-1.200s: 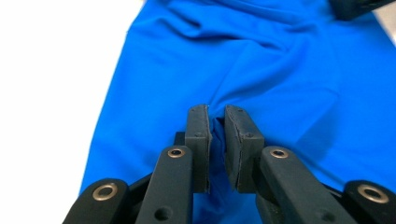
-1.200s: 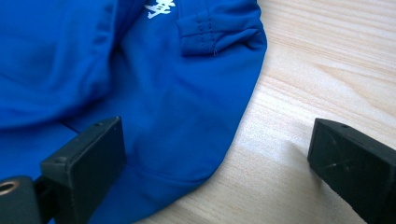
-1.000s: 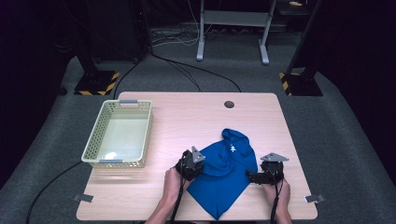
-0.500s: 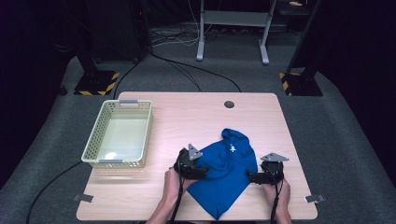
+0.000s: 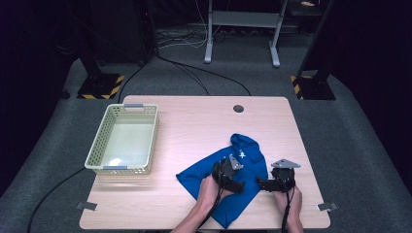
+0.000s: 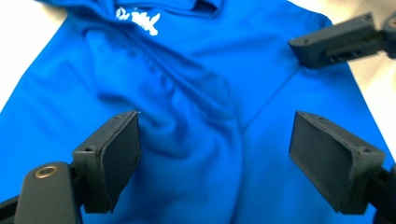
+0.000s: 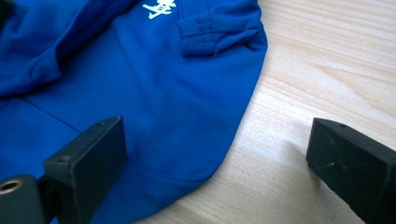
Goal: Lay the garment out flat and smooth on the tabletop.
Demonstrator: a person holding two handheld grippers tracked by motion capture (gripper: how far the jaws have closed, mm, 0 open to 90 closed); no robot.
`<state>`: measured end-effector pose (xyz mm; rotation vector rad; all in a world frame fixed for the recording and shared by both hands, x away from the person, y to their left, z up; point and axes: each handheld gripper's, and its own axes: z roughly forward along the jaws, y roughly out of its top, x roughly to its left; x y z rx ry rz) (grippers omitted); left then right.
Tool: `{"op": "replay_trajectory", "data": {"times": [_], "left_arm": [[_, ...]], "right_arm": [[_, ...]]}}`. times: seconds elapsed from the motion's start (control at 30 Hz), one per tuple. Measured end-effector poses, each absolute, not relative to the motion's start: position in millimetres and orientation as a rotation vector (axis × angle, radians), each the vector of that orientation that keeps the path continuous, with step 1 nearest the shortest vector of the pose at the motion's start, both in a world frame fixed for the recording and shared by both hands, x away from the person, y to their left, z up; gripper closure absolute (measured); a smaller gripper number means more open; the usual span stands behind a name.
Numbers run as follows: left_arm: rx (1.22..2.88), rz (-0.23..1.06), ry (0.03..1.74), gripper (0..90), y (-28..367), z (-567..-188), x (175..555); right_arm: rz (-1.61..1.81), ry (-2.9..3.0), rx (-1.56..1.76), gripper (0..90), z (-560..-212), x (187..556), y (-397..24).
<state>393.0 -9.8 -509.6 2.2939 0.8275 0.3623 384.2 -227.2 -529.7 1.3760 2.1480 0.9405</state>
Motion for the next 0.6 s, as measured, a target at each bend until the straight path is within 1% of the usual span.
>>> {"op": "replay_trajectory", "data": {"times": [0.07, 0.2, 0.27, 0.37, 0.43, 0.6], "left_arm": [[2.305, 0.366, 0.819, 29.5, -14.5, -511.0, 394.5], [2.298, 0.394, 0.820, 46.9, -16.8, -511.8, 396.1], [2.303, 0.391, 0.809, 57.6, -16.2, -511.1, 397.0], [2.301, 0.396, 0.803, 66.2, -15.9, -509.8, 397.9], [2.297, 0.389, 0.808, 67.3, -15.6, -509.0, 398.2], [2.270, 0.336, 0.844, 66.1, -8.1, -507.9, 401.6]], "right_arm": [[0.941, 2.148, 1.376, 4.2, -529.7, 384.2, -227.3], [0.941, 2.148, 1.375, 4.3, -529.7, 384.1, -227.3], [0.941, 2.148, 1.376, 4.4, -529.7, 384.1, -227.3], [0.941, 2.147, 1.375, 4.6, -529.7, 384.1, -227.3], [0.942, 2.147, 1.376, 4.6, -529.7, 384.1, -227.3], [0.942, 2.145, 1.378, 4.9, -529.6, 384.0, -227.3]]}}
